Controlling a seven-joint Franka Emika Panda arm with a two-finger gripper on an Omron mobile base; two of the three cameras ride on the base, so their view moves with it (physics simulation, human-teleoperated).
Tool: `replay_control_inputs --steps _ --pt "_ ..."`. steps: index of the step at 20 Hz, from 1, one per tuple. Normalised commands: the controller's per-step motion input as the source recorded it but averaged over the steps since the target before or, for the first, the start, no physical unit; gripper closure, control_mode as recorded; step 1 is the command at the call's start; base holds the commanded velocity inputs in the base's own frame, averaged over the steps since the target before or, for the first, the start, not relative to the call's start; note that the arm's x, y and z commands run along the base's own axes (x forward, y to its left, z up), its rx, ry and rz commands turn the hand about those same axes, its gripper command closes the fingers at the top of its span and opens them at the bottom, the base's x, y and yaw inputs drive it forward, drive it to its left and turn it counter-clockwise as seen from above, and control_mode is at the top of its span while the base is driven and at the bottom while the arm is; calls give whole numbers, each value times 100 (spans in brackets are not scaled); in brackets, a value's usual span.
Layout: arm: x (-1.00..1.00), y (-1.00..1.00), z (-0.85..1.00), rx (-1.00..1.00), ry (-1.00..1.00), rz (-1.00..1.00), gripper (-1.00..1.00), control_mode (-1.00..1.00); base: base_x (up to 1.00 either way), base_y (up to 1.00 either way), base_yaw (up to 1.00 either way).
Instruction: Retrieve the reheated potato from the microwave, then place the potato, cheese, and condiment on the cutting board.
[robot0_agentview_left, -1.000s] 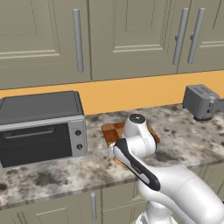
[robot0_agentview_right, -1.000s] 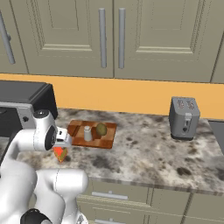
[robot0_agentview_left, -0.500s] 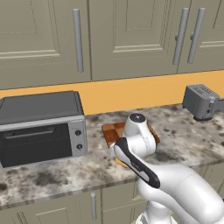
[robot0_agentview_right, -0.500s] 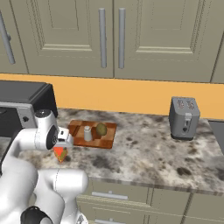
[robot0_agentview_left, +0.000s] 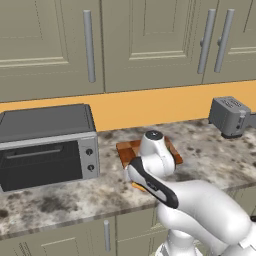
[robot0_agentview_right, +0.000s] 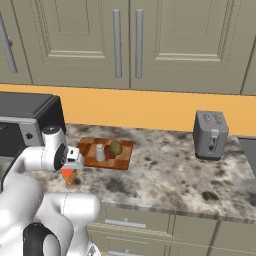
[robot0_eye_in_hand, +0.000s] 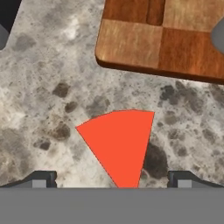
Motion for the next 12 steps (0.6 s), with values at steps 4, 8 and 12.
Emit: replay_control_inputs --steps 4,8,12 --pt "2 -1 -26 0 0 5 -100 -100 0 0 0" --pt "0 -2 -24 0 2 3 -100 -100 0 0 0" --pt "0 0 -22 0 3 1 -100 -100 0 0 0"
